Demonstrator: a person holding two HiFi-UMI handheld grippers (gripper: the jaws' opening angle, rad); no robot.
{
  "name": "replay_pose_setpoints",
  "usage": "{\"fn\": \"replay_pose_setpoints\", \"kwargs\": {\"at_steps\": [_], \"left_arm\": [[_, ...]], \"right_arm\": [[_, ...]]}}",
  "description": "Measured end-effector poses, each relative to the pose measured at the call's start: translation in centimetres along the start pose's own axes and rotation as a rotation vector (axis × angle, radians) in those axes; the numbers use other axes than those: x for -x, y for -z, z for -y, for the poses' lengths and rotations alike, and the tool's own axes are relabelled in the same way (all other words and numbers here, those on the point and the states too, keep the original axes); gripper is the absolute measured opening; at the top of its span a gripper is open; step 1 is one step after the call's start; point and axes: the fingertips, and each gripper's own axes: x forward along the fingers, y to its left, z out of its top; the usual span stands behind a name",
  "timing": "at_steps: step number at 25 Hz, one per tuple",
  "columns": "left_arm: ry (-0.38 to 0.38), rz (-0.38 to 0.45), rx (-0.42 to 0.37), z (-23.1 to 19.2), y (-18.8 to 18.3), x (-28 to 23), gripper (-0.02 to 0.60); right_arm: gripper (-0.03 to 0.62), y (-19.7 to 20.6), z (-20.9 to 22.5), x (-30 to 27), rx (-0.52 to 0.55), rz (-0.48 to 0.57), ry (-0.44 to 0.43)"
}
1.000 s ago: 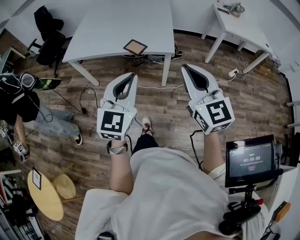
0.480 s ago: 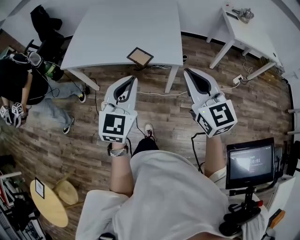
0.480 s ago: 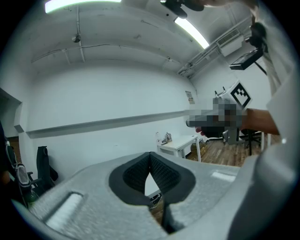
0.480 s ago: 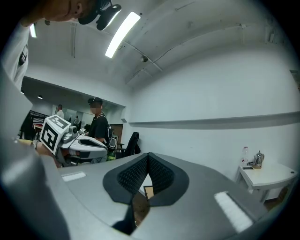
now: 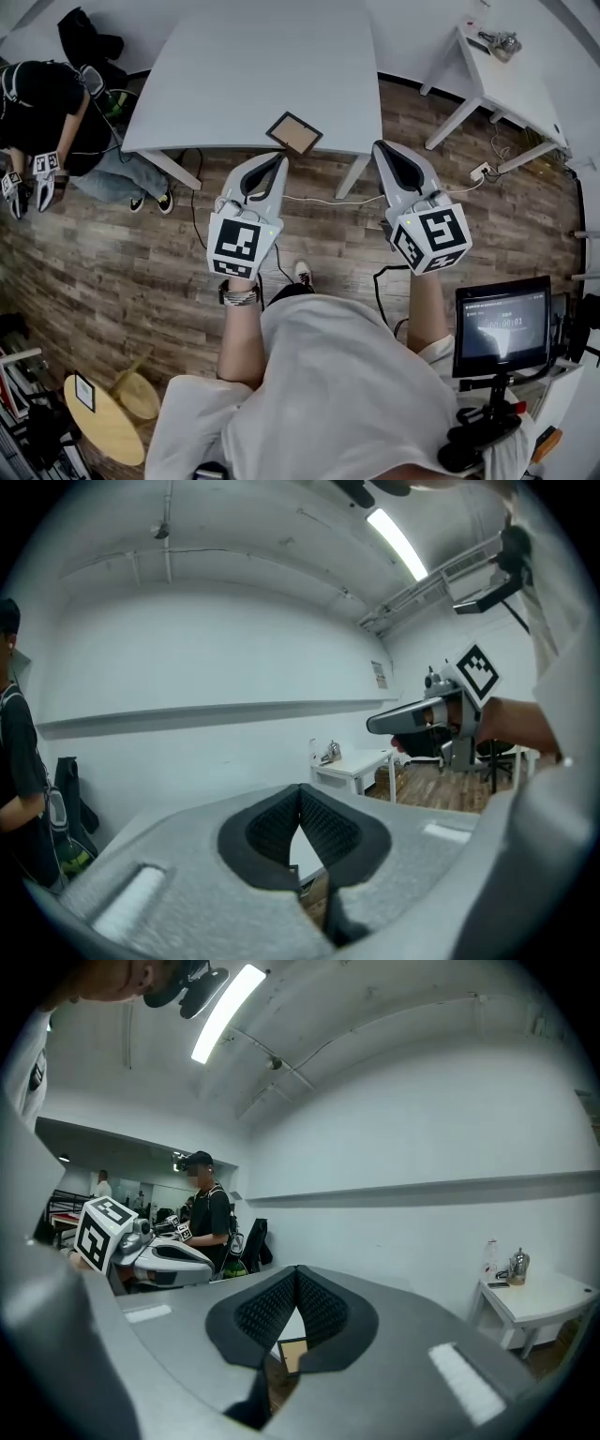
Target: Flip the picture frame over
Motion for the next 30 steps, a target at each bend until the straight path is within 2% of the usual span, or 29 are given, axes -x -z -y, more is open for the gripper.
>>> {"fn": "replay_pose_setpoints", "kwargs": {"at_steps": [5,10,12,14,16,18,20,23,27,30], "left_arm": [[0.034,-0.014,-0.009,-0.3,-0.2,-1.1,0.002],[0.094,-0.072,-0.022,0.6,1.6,-2.4,0.002],[0.129,-0.075,0.034,1.3,2.4,-2.8,0.002],[0.156,-0.062,0.160,1.5,3.5,-3.2,0.003],[0.148,-0.070,0.269,1.2,5.1,-3.4,0.003],[0.120,-0.111,0.300,1.1,7.2,-3.2,0.046],[0.103,-0.162,0.249,1.7,8.8,-2.9,0.065],[0.116,-0.216,0.113,2.0,10.9,-4.2,0.074],[0.177,-0.307,-0.050,0.7,15.8,-10.2,0.098],[0.233,-0.368,-0.179,1.0,18.1,-12.8,0.117]], "right_arm": [[0.002,0.1,0.4,-0.6,-0.009,-0.005,0.024],[0.002,0.9,0.8,-0.7,-0.025,-0.022,0.039],[0.002,1.5,1.1,-0.5,-0.032,-0.036,0.050],[0.002,2.1,1.3,-0.4,-0.022,-0.055,0.063],[0.002,2.7,1.3,-0.3,-0.016,-0.072,0.073],[0.002,3.4,1.2,0.0,-0.022,-0.088,0.073],[0.002,4.2,0.8,0.4,-0.017,-0.107,0.072],[0.002,6.0,1.4,-1.0,-0.014,-0.137,0.063],[0.002,9.8,4.7,-6.9,-0.027,-0.200,0.041],[0.002,11.7,6.1,-8.6,-0.031,-0.223,0.032]]}}
